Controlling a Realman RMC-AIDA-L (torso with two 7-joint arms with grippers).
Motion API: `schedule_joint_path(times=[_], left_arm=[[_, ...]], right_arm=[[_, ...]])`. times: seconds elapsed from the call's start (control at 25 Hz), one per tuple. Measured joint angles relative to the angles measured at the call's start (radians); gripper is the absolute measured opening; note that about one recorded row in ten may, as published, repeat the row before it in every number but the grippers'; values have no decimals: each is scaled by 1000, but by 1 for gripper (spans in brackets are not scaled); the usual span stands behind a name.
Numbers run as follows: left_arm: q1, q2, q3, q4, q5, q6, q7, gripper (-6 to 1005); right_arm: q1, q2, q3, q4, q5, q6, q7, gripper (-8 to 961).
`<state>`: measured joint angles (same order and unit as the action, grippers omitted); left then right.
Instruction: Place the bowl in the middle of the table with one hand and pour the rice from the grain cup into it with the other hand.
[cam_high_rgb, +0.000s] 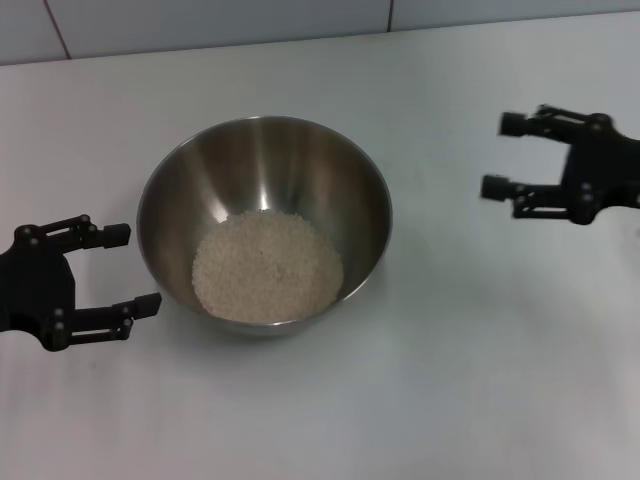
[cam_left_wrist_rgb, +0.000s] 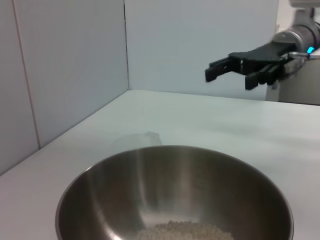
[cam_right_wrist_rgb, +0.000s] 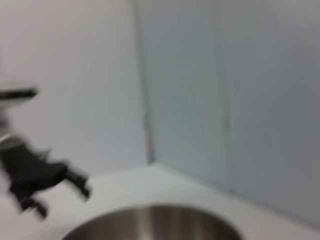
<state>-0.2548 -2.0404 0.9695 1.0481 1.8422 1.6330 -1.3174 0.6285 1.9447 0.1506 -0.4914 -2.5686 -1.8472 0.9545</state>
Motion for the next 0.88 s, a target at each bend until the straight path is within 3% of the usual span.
schedule_joint_path(times=[0.08, 0.12, 0.16, 0.2, 0.24, 0.28, 0.32, 0.36, 0.4, 0.48, 0.88], left_arm=[[-1, 0, 0, 0, 1, 4, -2, 830], [-1, 0, 0, 0, 1, 4, -2, 830], [-2, 0, -2, 4, 9, 10, -5, 830], [-2, 0, -2, 4, 9, 10, -5, 830], [-2, 0, -4, 4, 14, 12, -6, 830], [-5, -2, -7, 4, 23, 15, -9, 830], [-5, -2, -7, 4, 23, 15, -9, 830], [-7, -3, -8, 4, 28, 16, -12, 830], [-7, -3, -8, 4, 28, 16, -12, 829], [-6, -2, -8, 4, 28, 17, -14, 829], [-7, 4, -8, 7, 29, 29, -30, 829]], right_arm=[[47, 34, -115, -105, 1, -2, 67, 838], [47, 34, -115, -105, 1, -2, 67, 838], [78, 84, -216, -231, 5, 2, 119, 838], [78, 84, -216, -231, 5, 2, 119, 838], [88, 109, -271, -296, 7, 7, 151, 838], [100, 137, -391, -378, 24, 18, 218, 838], [100, 137, -391, -378, 24, 18, 218, 838], [101, 137, -507, -400, 73, 27, 291, 838], [101, 137, -507, -400, 73, 27, 291, 838], [88, 135, -611, -437, 150, 44, 341, 838], [88, 136, -672, -457, 176, 77, 375, 838]])
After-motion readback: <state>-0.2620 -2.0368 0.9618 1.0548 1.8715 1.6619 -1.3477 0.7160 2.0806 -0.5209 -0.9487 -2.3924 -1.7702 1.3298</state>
